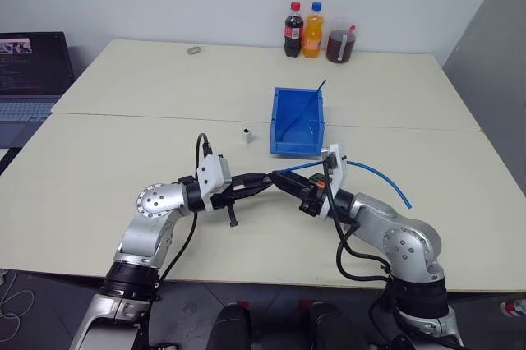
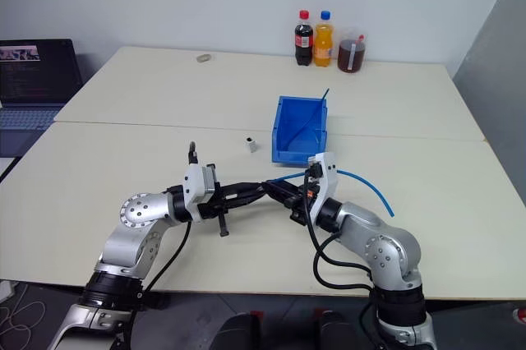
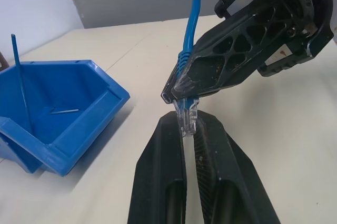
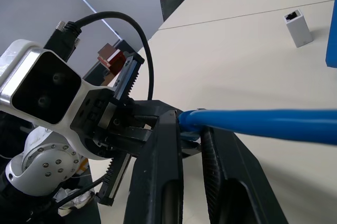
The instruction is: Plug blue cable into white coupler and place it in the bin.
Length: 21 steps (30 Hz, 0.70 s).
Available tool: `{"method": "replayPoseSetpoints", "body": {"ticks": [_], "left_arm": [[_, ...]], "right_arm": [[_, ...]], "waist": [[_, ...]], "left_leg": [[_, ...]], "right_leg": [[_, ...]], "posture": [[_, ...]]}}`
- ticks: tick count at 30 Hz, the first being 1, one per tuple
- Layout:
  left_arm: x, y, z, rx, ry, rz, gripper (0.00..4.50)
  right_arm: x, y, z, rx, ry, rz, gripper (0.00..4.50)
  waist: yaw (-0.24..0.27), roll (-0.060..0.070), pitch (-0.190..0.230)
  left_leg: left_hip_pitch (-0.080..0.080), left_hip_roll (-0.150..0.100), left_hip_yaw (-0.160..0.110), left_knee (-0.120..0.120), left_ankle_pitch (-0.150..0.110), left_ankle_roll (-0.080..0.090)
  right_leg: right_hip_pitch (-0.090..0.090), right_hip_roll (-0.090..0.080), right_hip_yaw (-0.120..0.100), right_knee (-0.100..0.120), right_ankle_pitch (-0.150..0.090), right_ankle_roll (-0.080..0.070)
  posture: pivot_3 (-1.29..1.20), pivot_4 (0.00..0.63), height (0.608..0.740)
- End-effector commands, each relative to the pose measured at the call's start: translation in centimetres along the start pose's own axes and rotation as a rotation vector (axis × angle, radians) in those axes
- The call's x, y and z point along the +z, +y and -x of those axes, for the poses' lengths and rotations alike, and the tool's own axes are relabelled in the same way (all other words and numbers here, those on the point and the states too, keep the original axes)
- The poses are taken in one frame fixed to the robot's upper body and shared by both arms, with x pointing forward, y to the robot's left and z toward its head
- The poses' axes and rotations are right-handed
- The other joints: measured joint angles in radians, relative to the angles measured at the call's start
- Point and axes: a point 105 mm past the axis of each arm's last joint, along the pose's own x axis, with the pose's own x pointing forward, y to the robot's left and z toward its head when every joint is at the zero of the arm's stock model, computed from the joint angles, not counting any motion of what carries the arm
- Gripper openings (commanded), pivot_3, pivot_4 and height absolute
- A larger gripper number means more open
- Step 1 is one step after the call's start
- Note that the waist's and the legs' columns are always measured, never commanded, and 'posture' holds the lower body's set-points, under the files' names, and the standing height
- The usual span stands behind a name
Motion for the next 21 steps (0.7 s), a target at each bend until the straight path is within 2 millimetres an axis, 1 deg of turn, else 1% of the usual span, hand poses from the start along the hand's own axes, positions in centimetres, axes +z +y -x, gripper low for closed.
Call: {"method": "replayPoseSetpoints", "body": {"ticks": [1,4,5,10,14,20,21], "left_arm": [[1.3,-0.2,-0.1,-0.012,-0.055,0.019,0.00],[1.6,-0.1,0.0,-0.002,-0.064,0.038,0.00],[1.5,-0.1,0.0,-0.002,-0.058,0.047,0.70],[1.3,-0.2,0.2,-0.013,-0.022,0.107,1.67],[1.0,-0.3,0.8,-0.016,0.014,0.178,2.49],[0.2,-0.7,2.5,-0.012,0.092,0.307,3.96],[0.0,-0.6,2.9,0.002,0.104,0.329,4.09]], "right_arm": [[0.6,1.8,-0.3,0.100,-0.013,0.016,0.18],[0.6,1.9,-0.2,0.107,-0.006,0.018,0.18],[0.5,1.9,-0.2,0.107,-0.004,0.020,0.18],[0.5,1.9,-0.3,0.107,0.000,0.037,0.17],[0.6,1.9,-0.2,0.104,-0.002,0.068,0.17],[1.1,2.0,0.1,0.110,-0.010,0.196,0.17],[1.3,2.2,0.1,0.116,-0.011,0.231,0.17]], "waist": [[0.000,0.000,0.000],[-0.001,0.000,0.000],[-0.001,0.000,0.000],[-0.005,0.000,0.000],[-0.007,0.000,0.000],[-0.015,0.000,0.000],[-0.016,0.000,0.000]], "left_leg": [[0.000,0.000,0.000,0.000,0.000,0.000],[0.000,0.000,0.000,0.000,0.000,0.000],[0.000,0.000,0.000,0.000,0.000,0.000],[0.000,0.000,0.000,0.000,0.000,0.000],[0.000,0.000,0.000,0.000,0.000,0.000],[0.000,0.000,0.000,-0.001,0.000,0.000],[0.000,0.000,0.000,-0.001,0.000,0.000]], "right_leg": [[0.000,0.000,0.000,0.000,0.000,0.000],[0.000,0.000,0.000,0.000,0.000,0.000],[0.000,0.000,0.000,0.000,0.000,0.000],[0.000,0.000,0.000,0.000,0.000,0.000],[0.000,0.000,0.000,0.000,0.000,0.000],[-0.001,0.000,0.000,0.000,0.000,0.000],[-0.001,0.000,0.000,0.000,0.000,0.000]], "posture": [[0.00,0.150,0.740],[0.00,0.150,0.740],[0.00,0.150,0.740],[0.00,0.150,0.740],[0.00,0.150,0.740],[0.00,0.150,0.740],[0.00,0.150,0.740]]}}
